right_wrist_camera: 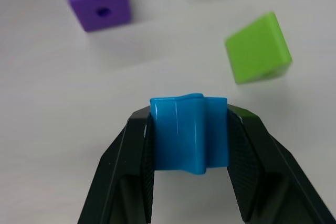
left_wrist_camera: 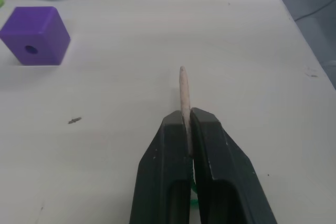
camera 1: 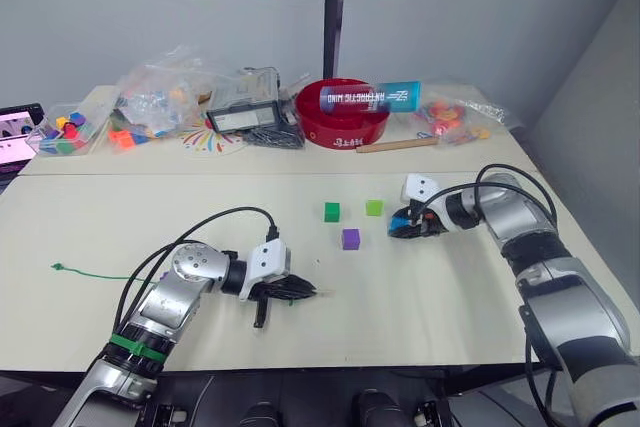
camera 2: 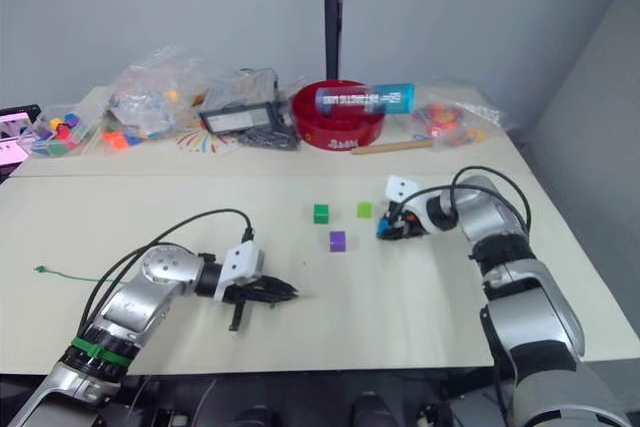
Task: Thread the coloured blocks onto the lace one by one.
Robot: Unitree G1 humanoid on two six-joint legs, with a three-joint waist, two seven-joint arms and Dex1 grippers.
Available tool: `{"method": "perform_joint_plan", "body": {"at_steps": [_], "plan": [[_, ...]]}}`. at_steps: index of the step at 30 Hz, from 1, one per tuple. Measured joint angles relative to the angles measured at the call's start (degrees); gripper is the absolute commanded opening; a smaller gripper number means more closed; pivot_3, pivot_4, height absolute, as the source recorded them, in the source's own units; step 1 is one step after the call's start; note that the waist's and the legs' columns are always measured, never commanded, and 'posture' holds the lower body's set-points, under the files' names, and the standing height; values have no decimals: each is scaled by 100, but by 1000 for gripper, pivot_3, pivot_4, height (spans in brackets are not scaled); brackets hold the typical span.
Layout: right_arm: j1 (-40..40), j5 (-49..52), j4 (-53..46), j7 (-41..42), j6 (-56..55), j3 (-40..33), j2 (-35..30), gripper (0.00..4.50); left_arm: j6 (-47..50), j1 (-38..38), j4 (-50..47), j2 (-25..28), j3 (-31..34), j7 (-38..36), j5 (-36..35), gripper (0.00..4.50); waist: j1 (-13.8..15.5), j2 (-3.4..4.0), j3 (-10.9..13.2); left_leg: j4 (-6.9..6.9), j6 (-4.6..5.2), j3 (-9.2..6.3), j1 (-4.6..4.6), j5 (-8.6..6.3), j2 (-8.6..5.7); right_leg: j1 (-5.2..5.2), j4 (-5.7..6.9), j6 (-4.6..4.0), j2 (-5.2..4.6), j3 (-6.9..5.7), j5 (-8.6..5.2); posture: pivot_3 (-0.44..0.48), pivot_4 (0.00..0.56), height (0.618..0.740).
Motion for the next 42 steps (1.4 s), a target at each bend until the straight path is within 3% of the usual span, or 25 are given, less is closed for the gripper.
{"method": "perform_joint_plan", "body": {"at_steps": [7,10,17,26,28,34,38,42], "plan": [[1705,1041,-4947,57,3123,19,-348,1351,127,42,-104,165,115,-3,-27,0,-20,10,1,0,5,-10,-2,-3,3,-2,-1,1,6,-4,-1,0,150,731],[1826,1151,-6051,-451,3959,536,76,1351,198,49,-219,220,169,-9,-69,0,-26,10,1,2,2,-8,0,-1,3,0,-3,1,7,-4,-1,0,150,731],[1829,394,-5997,-1509,4198,1712,163,1351,412,227,-547,484,247,-13,-222,0,30,10,1,10,-2,-7,-6,1,-1,1,-8,2,2,-5,-1,0,150,731],[1757,362,-5829,-1738,4086,1879,185,1351,732,387,-951,699,250,5,-352,0,3,7,-1,10,-1,-7,13,1,2,17,-7,2,4,-5,-1,0,150,731],[1842,406,-5834,-1809,4097,1794,238,2402,847,453,-1043,748,250,15,-400,0,-1,4,-3,10,-1,-7,13,1,3,17,-6,2,6,-5,-1,0,150,731],[2130,679,-5882,-2027,4251,1349,331,4410,1055,531,-1281,893,250,184,-436,0,4,4,-3,9,0,-7,6,0,3,12,-9,2,6,-5,-1,0,150,731],[2379,1063,-5950,-1955,4229,976,320,4485,1105,589,-1354,926,250,262,-436,0,7,4,-2,9,1,-8,-4,-1,3,4,-10,2,6,-6,-2,0,150,731],[2849,1396,-5857,-1851,3439,468,316,4485,1122,600,-1368,997,251,263,-440,0,7,4,-2,8,1,-7,-3,-1,3,7,-15,3,5,-5,-2,0,150,731]]}}
